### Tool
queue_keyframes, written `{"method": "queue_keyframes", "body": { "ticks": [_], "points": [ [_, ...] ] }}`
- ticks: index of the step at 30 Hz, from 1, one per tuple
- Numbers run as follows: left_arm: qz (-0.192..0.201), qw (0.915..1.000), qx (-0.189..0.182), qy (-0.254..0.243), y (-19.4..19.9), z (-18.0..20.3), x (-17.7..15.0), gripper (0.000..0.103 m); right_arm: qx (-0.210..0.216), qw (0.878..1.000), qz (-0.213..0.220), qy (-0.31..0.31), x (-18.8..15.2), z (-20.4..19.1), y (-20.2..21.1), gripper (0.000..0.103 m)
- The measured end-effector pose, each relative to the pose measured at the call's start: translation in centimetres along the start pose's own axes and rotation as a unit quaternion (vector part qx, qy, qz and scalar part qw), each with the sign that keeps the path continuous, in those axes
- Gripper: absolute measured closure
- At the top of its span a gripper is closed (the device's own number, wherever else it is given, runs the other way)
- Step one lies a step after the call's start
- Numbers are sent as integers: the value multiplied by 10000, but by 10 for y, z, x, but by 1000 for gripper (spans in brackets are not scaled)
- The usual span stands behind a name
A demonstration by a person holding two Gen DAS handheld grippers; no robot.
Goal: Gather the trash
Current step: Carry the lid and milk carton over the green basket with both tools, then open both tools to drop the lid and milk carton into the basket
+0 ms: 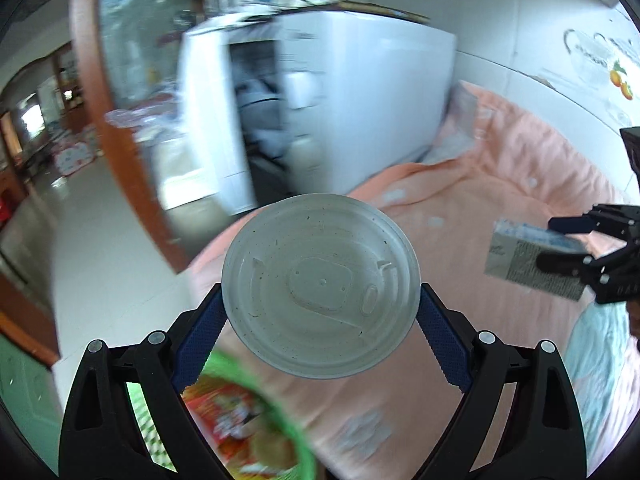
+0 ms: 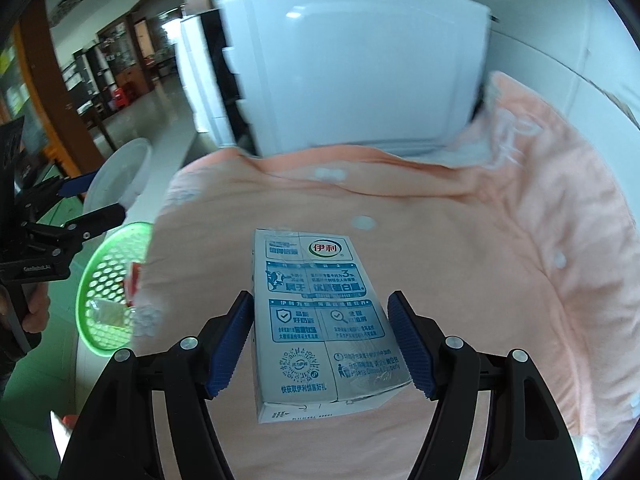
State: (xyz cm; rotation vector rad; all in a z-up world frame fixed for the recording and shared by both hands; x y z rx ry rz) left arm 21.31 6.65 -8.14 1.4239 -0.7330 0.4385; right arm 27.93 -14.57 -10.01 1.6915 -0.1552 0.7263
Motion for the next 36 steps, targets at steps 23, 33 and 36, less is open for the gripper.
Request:
{"method": "queue_keyframes", "body": {
  "ticks": [23, 33, 36],
  "points": [
    [-940, 9819, 924, 1360, 25, -143, -127, 11, 1080, 9898, 21, 933, 34, -160, -23, 36],
    [-1037, 9759, 926, 1681, 30, -160, -152, 10, 1435, 9839, -77, 1060, 44, -208, -45, 36],
    [-1000, 9757, 934, 1714, 33, -163, -154, 9, 1533, 9823, -104, 1073, 47, -219, -51, 36]
  ]
}}
Point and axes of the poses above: each gripper's, at about its wrist camera, not at the fingertips, and y roughly against the way its jaws point, z to its right, x to its top, the point moved 1 cm from there along -y, roughly the way its jaws point, and after that the axes turned 3 degrees about -z, right-handed, at the moved point
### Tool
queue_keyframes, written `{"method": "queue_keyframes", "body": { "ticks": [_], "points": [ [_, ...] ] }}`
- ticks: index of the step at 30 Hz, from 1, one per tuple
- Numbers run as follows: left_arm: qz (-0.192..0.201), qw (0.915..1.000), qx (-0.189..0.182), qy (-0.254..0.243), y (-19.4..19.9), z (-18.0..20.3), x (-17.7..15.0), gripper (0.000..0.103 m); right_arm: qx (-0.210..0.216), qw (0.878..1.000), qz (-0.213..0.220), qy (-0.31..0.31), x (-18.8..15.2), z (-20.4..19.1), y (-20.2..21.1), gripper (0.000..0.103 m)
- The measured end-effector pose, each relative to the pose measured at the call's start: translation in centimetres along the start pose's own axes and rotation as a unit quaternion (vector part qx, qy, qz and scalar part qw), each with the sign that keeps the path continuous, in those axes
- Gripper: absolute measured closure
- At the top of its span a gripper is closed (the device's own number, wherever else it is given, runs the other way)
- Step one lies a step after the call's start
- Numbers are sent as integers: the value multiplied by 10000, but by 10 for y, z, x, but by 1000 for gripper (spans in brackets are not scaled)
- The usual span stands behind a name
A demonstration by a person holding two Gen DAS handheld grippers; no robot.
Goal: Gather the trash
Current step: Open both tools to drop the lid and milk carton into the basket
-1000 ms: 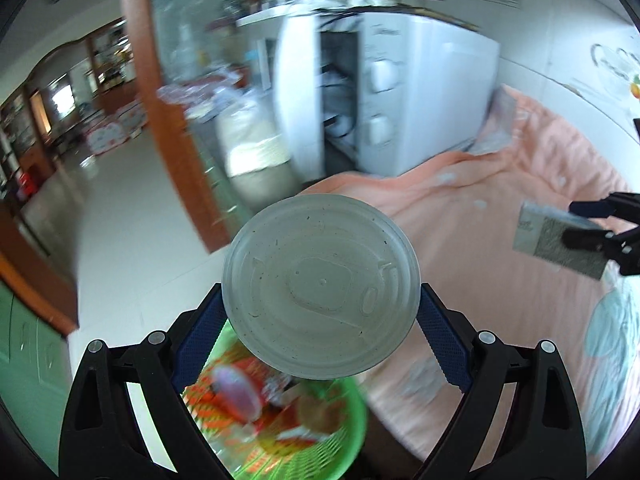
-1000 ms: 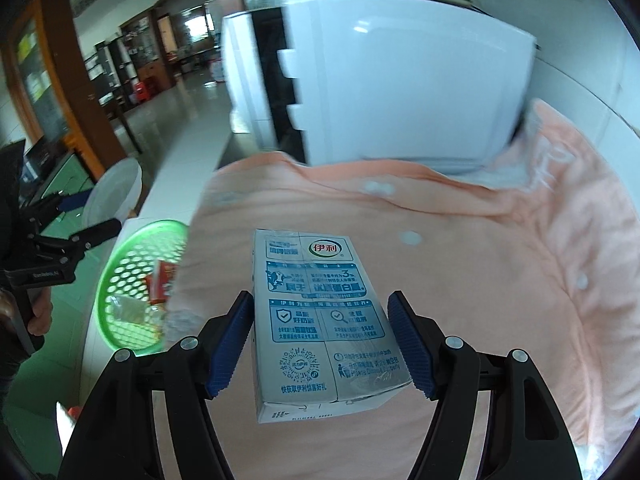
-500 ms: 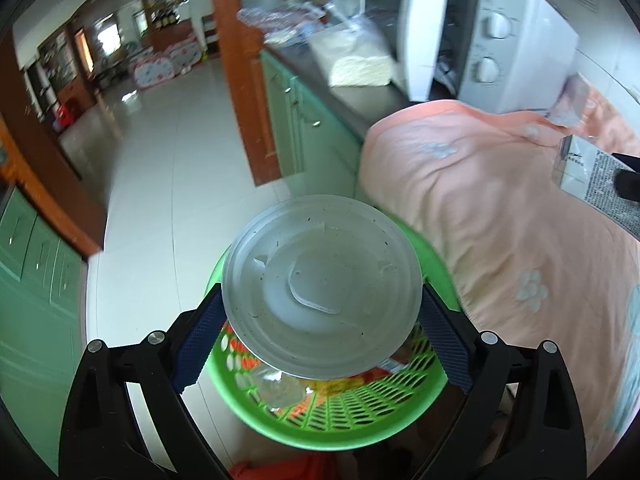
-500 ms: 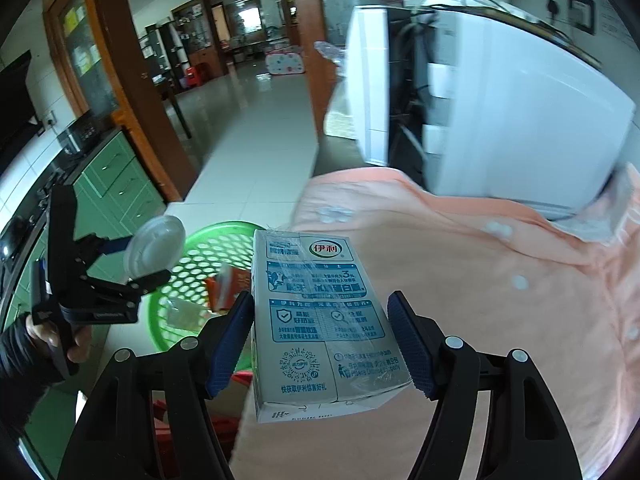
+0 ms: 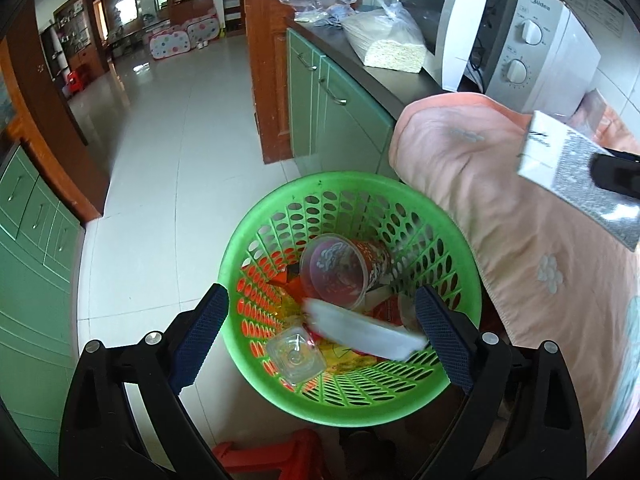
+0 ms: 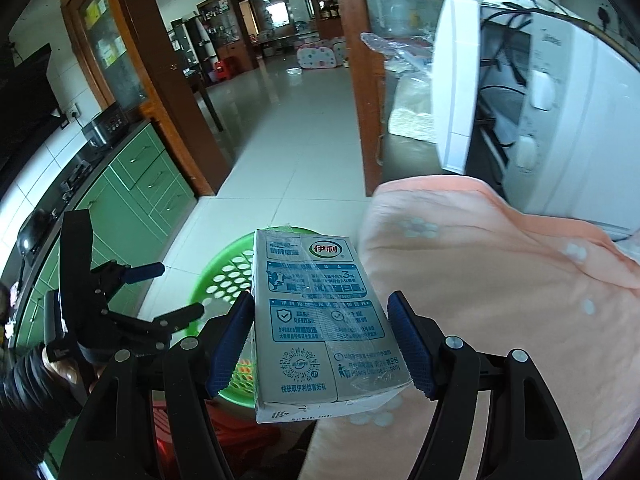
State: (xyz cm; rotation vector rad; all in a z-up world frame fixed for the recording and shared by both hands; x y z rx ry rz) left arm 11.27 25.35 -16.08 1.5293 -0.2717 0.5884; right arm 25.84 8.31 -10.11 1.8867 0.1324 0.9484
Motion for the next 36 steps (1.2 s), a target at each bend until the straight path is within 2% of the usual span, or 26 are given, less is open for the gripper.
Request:
{"method": "queue_keyframes", "body": {
  "ticks": [10, 21, 28, 36],
  "points": [
    [102, 9998, 36, 148, 10, -14, -1, 9, 231, 9996, -158, 2, 7, -19, -33, 36],
    [176, 9993, 85, 311, 17, -29, -2, 9, 202, 9994, -275, 21, 9, -32, -62, 36],
    [211, 9989, 133, 395, 21, -36, -1, 8, 229, 9994, -245, -25, 13, -34, -66, 33],
    [263, 9989, 107, 378, 25, -34, 1, 8, 207, 9995, -162, 192, 11, -43, -53, 33]
  ]
}}
Point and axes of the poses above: each gripper's, at about its wrist camera, not at the fingertips, and y roughly against the way its jaws point, z to its right, x to its top, the point moved 1 cm from there along -y, roughly the way its jaws point, and after that the axes turned 3 degrees about -z, right-handed, at the moved point
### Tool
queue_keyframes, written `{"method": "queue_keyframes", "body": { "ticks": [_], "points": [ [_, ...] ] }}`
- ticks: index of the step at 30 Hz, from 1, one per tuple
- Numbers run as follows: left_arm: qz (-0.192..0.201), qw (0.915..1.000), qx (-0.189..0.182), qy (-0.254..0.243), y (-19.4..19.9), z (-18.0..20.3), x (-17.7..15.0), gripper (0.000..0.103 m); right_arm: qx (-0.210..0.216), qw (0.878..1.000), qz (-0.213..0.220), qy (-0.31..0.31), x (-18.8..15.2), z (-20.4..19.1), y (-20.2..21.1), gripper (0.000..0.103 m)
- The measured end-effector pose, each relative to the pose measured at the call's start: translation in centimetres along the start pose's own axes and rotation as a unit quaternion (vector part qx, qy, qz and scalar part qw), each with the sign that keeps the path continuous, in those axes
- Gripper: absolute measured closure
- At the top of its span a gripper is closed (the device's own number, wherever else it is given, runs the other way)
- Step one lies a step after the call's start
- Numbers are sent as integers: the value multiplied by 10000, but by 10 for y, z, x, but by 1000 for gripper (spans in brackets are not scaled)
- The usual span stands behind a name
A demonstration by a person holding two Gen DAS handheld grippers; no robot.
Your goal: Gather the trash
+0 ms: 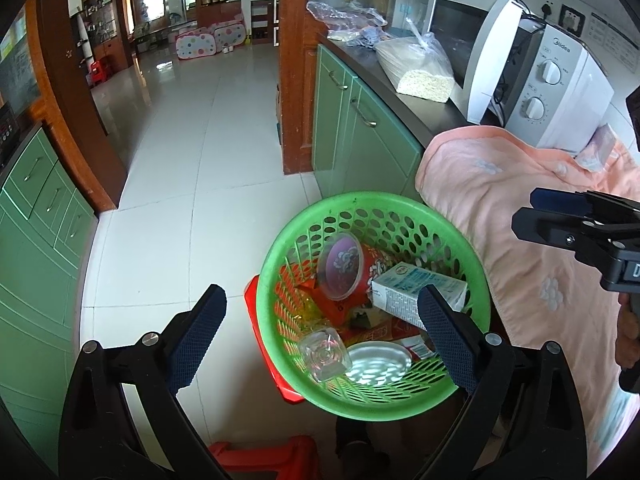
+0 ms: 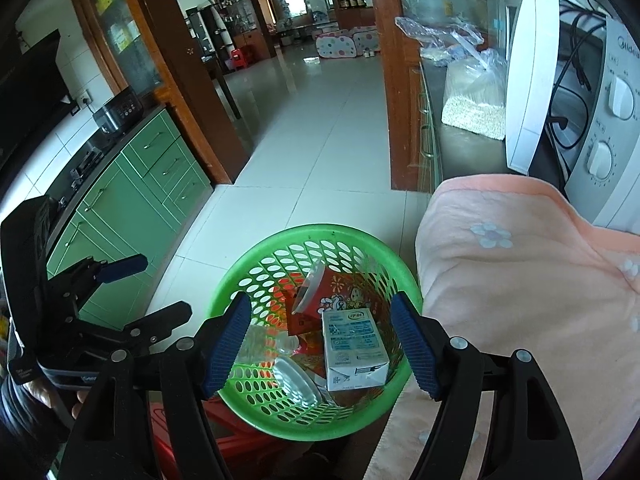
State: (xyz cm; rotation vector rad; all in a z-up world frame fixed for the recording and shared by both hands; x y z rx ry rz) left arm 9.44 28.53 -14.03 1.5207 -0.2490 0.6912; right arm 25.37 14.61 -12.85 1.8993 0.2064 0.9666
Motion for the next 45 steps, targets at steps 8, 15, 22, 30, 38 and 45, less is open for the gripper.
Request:
{"method": "queue_keyframes", "body": {
  "ticks": [8, 15, 22, 30, 38, 45],
  "points": [
    [104, 9999, 1, -14, 8, 1, 3, 7, -75, 9999, 72, 61, -3, -2, 14, 30],
    [135, 9999, 8, 28, 14, 3, 3, 7, -265, 9996, 93, 44, -8, -1, 29, 28],
    [246, 9997, 55, 27, 27, 10, 5, 6, -532, 9985, 121, 1, -17, 2, 47, 24],
    [356, 9993, 74, -13, 43, 27, 3, 5, -689, 9973, 131, -236, -35, 12, 70, 19],
    [486, 9985, 109, -234, 58, 48, -3, 5, -905, 9950, 208, -364, -52, 19, 93, 14],
    [508, 9982, 15, -328, 70, 62, -11, 5, -1034, 9931, 249, -492, -69, 24, 108, 13]
  ]
}}
Point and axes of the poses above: each gripper's, at about its wrist camera, not at the fingertips, and y roughly against the way its jaws point, z to its right, x to its top, the point moved 1 cm from there along -y, roughly the way its jaws point, and after that the axes turned 3 degrees about -z, right-handed, at the moved point
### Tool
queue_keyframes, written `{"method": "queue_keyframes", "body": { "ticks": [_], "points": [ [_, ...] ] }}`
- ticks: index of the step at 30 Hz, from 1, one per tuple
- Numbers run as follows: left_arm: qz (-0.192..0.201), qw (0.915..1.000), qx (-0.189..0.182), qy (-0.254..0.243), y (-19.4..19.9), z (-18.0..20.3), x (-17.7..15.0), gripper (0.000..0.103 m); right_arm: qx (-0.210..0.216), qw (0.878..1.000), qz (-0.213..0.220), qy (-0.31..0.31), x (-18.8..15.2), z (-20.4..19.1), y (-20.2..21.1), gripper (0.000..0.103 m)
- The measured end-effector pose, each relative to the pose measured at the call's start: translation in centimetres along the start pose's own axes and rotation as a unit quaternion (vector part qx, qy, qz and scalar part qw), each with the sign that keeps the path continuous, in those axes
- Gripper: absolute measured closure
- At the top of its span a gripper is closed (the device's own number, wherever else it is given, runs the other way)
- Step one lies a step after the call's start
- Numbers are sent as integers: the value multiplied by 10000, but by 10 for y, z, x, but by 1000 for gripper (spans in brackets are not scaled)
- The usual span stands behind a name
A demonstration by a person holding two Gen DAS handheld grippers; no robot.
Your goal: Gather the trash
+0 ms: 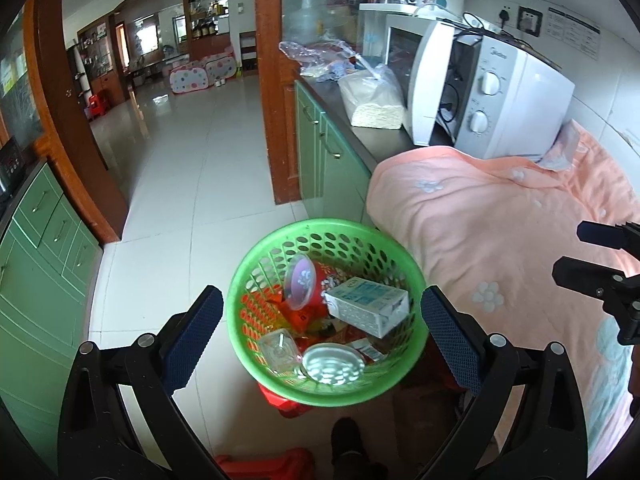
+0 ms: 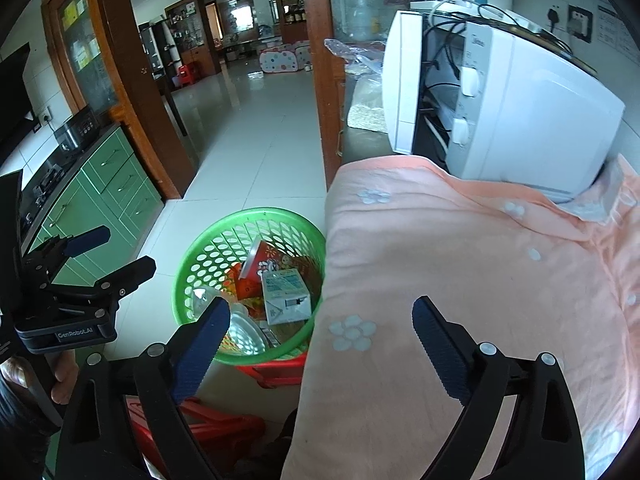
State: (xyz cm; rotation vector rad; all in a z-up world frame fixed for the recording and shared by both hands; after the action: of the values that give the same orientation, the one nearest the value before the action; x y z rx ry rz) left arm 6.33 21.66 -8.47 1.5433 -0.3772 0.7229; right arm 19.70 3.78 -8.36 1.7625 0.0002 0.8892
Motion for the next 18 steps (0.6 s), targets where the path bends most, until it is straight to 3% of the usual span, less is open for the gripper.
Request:
{"method": "queue_keyframes", "body": {
  "ticks": [18],
  "points": [
    [142, 9999, 45, -70, 29, 23, -12, 5, -430, 9989, 97, -154, -32, 8, 33, 10]
  ]
}}
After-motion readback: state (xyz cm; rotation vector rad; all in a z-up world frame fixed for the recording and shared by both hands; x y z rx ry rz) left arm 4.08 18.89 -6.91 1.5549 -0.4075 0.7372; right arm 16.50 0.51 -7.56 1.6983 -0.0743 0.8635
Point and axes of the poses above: each gripper's, at about its wrist camera, not at the fingertips, and y roughly against the way its jaws point, z to its right, x to its top, the point moved 1 cm from there along -y, roughly the way its jaws point, and after that the axes turned 3 degrees about -z, right-handed, at the moved point
